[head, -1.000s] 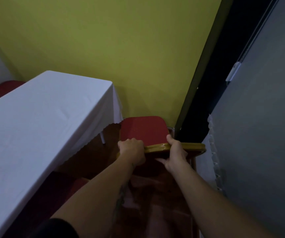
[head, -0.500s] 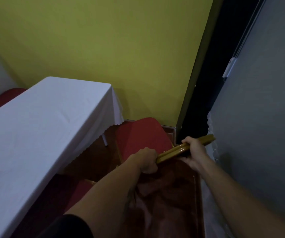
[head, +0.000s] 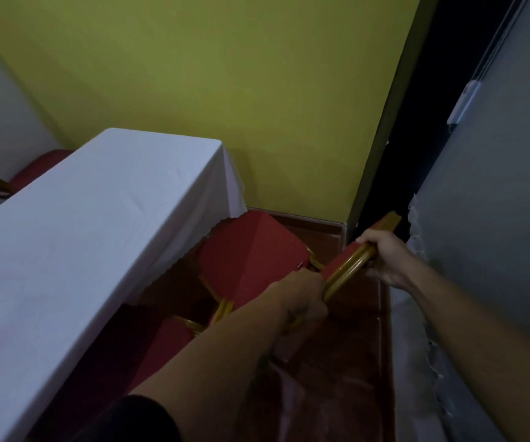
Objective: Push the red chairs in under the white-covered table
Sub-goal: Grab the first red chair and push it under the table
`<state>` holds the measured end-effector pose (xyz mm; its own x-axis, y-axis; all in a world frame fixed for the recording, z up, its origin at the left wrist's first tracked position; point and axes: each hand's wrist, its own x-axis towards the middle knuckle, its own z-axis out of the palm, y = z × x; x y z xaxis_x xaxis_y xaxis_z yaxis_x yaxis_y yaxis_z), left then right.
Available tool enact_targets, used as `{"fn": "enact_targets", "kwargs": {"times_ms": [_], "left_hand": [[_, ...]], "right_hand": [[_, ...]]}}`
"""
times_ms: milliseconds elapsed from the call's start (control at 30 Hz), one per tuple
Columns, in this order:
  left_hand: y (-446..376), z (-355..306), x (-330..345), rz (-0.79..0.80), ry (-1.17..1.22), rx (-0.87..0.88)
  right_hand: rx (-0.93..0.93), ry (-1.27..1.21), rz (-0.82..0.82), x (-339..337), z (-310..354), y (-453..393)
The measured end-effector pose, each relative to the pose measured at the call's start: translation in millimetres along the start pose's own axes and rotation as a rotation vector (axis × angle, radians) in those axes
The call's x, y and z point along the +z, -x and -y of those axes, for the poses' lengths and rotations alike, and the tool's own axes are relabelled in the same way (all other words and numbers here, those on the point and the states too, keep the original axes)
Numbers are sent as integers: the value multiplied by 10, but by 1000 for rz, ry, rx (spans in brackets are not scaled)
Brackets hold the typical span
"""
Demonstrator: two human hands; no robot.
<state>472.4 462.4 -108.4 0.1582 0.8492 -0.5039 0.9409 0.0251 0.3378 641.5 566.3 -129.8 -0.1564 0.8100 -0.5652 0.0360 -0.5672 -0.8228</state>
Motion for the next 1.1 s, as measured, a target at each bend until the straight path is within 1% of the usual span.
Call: {"fn": "enact_targets", "kwargs": {"times_ms": [300,533,667,767,900,1033,1100], "left_hand": [[-200,128,-111,-39,16,-124],[-420,241,-313,-38,69,-238],[-542,325,-436,-89,116,-289],[-657,336,-535,-73,197,-329],[-736,278,-582,-49,195,-352],[-722,240,-537,-88,187,-357],[-729,173,-513,-104,199,-332]], "right_hand": [[33,173,132,295,300,-507],[42,273,219,544,551,-966],[-5,274,178,749,697,-1164],[-35,302,152,819,806,-1299],[-20,301,194,777,857,-1366],[4,337,265,713,847,-1396],[14,355,279,651,856,-1415]]}}
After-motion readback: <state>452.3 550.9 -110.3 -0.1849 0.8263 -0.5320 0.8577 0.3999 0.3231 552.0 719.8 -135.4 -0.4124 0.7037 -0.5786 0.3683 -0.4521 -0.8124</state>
